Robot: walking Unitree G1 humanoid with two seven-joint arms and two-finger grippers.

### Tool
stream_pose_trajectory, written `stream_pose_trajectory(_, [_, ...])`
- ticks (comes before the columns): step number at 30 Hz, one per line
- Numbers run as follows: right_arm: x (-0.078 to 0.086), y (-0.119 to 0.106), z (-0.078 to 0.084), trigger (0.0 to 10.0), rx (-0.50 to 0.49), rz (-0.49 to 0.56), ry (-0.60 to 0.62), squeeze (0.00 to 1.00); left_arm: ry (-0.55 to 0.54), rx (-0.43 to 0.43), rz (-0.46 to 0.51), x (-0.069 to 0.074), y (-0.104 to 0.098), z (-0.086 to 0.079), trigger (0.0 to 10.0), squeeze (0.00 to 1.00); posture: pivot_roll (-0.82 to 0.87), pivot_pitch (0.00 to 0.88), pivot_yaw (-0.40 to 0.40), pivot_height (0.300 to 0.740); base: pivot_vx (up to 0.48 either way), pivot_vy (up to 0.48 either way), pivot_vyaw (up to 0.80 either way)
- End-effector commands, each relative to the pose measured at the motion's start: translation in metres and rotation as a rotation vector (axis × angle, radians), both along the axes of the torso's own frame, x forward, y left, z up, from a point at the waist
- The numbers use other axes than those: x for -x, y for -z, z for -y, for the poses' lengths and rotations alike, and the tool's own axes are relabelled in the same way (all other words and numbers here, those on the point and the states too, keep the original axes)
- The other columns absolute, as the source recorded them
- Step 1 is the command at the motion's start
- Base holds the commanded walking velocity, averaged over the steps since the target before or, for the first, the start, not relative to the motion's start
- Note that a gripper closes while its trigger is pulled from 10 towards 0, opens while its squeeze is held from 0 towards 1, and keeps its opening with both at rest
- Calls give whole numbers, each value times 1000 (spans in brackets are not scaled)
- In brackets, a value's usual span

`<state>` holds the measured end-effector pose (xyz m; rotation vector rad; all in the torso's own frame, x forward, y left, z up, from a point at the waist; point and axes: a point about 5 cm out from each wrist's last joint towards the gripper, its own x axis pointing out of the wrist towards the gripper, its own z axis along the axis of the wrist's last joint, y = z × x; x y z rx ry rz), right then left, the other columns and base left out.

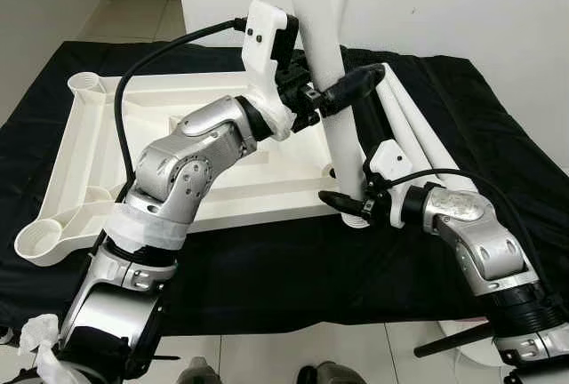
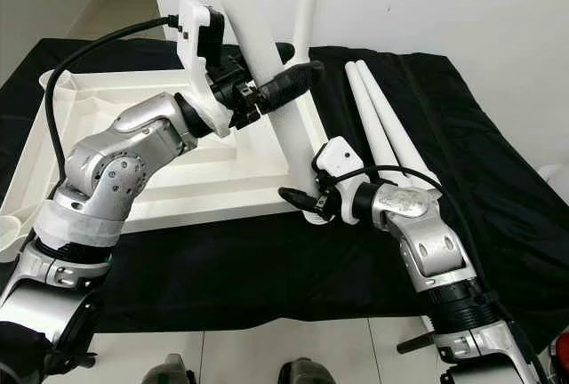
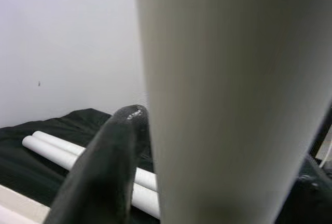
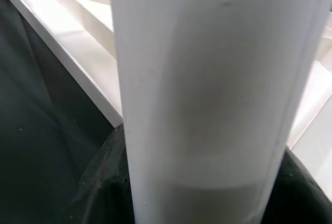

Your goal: Building children table

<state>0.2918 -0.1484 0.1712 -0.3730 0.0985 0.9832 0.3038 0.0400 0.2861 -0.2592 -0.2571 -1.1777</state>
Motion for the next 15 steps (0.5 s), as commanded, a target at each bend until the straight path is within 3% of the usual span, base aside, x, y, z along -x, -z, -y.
stream_pose_trajectory(1, [-2, -2, 3, 10000, 12, 9, 6, 0, 116, -2, 57, 5, -7, -1, 0, 0, 56, 0, -30, 740, 0, 0, 0])
stream_pose_trajectory(6, [-9, -7, 3, 10000, -20, 54, 59, 0, 64, 31, 72, -1, -15, -6, 0, 0, 59, 0, -30, 740, 0, 0, 0])
stream_pose_trajectory(15, [-18, -11, 5, 10000, -64, 64, 135, 27, -18, 7, 56, -9, -19, -7, 0, 0, 62, 0, -31, 740, 0, 0, 0])
